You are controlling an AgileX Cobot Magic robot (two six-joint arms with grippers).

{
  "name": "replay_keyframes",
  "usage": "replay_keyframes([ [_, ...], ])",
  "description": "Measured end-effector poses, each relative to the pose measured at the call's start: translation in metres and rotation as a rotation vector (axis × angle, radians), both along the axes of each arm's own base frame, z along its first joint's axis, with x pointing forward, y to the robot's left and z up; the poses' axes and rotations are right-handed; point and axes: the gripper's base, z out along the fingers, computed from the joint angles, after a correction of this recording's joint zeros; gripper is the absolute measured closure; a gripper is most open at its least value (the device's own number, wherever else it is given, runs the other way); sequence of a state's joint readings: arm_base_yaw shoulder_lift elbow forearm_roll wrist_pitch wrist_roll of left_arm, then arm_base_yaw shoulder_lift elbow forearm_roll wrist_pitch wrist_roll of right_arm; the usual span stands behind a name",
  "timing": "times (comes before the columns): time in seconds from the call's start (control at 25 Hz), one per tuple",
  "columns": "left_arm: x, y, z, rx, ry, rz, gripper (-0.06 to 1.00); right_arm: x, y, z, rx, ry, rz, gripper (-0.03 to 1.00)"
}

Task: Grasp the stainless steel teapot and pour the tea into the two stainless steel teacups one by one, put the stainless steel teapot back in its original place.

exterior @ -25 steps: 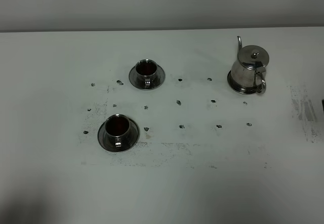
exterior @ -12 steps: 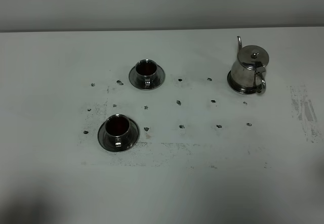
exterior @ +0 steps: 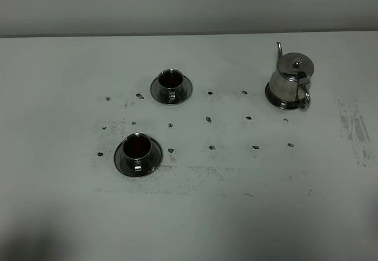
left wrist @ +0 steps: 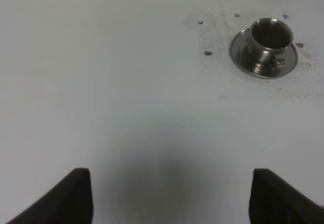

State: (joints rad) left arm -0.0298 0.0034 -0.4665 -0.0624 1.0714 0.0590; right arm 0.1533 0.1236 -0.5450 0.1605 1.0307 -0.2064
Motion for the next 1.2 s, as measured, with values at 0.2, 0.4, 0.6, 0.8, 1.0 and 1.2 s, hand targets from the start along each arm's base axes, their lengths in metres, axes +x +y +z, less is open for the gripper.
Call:
replay_keyframes([
  [0.2,0.000,0.000,0.000,0.000,0.000,0.000,0.31,-0.008,-0.002,0.001,0.011,-0.058,-0.012,0.78],
  [0.4,0.000,0.000,0.000,0.000,0.000,0.000,0.31,-0.010,-0.003,0.001,0.014,-0.066,-0.015,0.78],
  [0.6,0.000,0.000,0.000,0.000,0.000,0.000,0.31,-0.010,-0.003,0.001,0.017,-0.067,-0.017,0.78],
  [0.8,0.000,0.000,0.000,0.000,0.000,0.000,0.31,-0.019,-0.008,0.000,0.009,-0.120,-0.058,0.78],
  [1.0,0.000,0.000,0.000,0.000,0.000,0.000,0.31,-0.021,-0.009,-0.002,0.011,-0.106,-0.074,0.78],
  [1.2,0.000,0.000,0.000,0.000,0.000,0.000,0.31,-0.021,-0.009,-0.014,0.022,-0.010,-0.082,0.78],
])
